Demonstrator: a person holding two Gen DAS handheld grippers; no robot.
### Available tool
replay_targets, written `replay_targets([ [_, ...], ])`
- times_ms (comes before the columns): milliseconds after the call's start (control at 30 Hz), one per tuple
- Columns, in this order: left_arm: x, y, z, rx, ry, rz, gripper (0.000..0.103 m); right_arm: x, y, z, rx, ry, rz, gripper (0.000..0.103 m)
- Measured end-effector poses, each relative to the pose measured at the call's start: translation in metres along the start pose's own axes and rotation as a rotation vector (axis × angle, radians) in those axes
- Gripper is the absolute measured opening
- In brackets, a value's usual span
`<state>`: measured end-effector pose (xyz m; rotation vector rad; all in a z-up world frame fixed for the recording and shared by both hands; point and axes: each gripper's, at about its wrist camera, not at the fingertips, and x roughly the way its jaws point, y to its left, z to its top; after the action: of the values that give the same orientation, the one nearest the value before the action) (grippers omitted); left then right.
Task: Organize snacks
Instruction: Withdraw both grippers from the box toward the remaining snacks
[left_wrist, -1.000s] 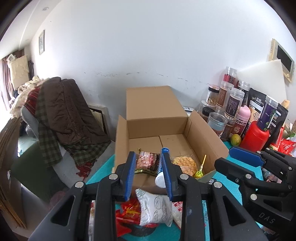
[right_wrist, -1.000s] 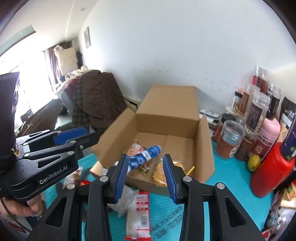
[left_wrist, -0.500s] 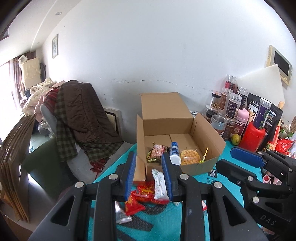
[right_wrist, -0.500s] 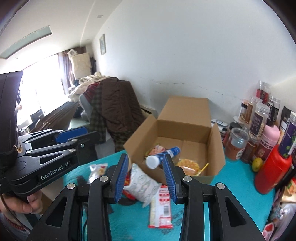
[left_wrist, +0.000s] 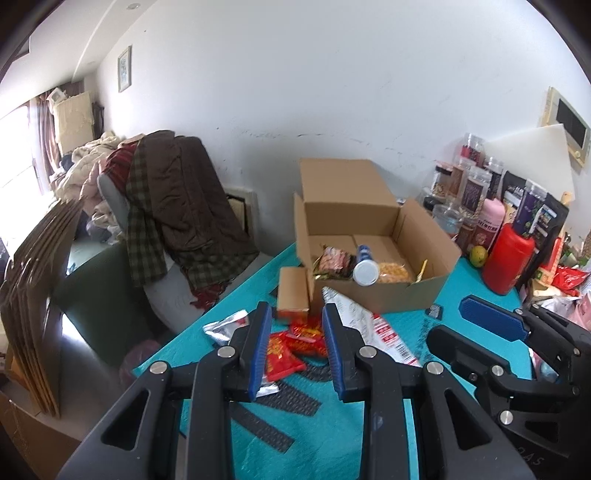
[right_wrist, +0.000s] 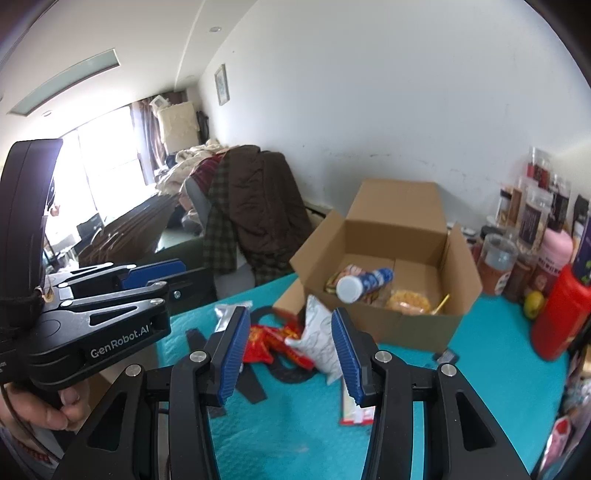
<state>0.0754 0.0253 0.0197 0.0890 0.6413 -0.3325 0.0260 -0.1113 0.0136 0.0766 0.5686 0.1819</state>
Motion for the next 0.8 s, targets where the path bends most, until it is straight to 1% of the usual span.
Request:
replay_targets([
  [67, 0.003, 0.005, -0.004, -0.007, 0.016, 0.005, 0.028, 0.004, 0.001, -0.005, 0.002, 0.011, 0.000, 0.046],
  [167, 0.013, 0.017, -0.012, -0.035, 0.067, 0.014, 0.028, 0.010, 0.002, -0.012, 0.013, 0.028, -0.001, 0.046],
  [333, 0.027, 0.031, -0.023, -0.064, 0.113, 0.044, 0.029, 0.023, 0.006, -0.024, 0.027, 0.063, 0.014, 0.046],
  [400, 0.031, 0.037, -0.027, -0.077, 0.128, 0.056, 0.035, 0.027, 0.006, -0.027, 0.032, 0.072, 0.021, 0.046],
  [467, 0.036, 0.042, -0.031, -0.090, 0.135, 0.062, 0.046, 0.032, 0.005, -0.029, 0.038, 0.078, 0.029, 0.046],
  [567, 0.045, 0.049, -0.037, -0.101, 0.152, 0.077, 0.055, 0.041, 0.004, -0.034, 0.054, 0.093, 0.034, 0.046],
  [633, 0.050, 0.052, -0.039, -0.105, 0.166, 0.085, 0.059, 0.045, 0.002, -0.037, 0.060, 0.102, 0.035, 0.046],
  [733, 0.060, 0.058, -0.045, -0.113, 0.189, 0.096, 0.060, 0.052, -0.002, -0.040, 0.067, 0.117, 0.028, 0.047],
  [800, 0.069, 0.061, -0.048, -0.116, 0.208, 0.100, 0.060, 0.057, -0.005, -0.042, 0.078, 0.123, 0.024, 0.057],
])
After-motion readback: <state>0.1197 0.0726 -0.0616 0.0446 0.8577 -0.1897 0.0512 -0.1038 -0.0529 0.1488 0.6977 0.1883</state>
